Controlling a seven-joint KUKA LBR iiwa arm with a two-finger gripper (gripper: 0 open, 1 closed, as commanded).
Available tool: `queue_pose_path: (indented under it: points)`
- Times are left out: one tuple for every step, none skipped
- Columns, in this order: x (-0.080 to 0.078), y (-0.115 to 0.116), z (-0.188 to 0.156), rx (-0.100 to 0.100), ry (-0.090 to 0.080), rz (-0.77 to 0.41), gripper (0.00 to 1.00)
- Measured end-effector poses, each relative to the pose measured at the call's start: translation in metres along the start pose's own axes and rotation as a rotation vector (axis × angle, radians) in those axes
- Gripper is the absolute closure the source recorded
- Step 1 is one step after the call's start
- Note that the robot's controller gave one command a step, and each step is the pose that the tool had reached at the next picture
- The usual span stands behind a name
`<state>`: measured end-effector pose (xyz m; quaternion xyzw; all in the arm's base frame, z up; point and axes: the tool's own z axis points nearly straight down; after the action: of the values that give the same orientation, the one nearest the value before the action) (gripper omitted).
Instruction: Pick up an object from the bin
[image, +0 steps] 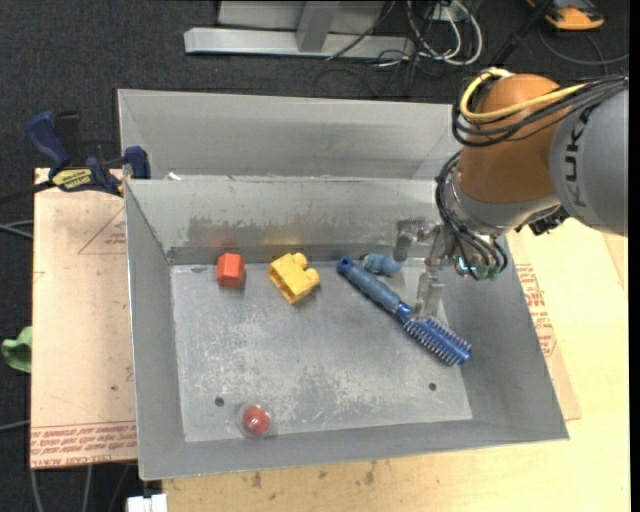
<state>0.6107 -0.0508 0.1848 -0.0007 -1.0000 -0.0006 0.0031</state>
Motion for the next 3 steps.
queue_pose_path:
  points:
    - [0.0270,-0.0400,0.1092,0.001,-0.012,-0.146,0.00]
    - [0.0269,-0.0369,0.1078,-0.002,-0.009,-0.150,1.00]
    - [0.0272,-0.0381,0.1078,0.000,-0.008,-0.151,0.00]
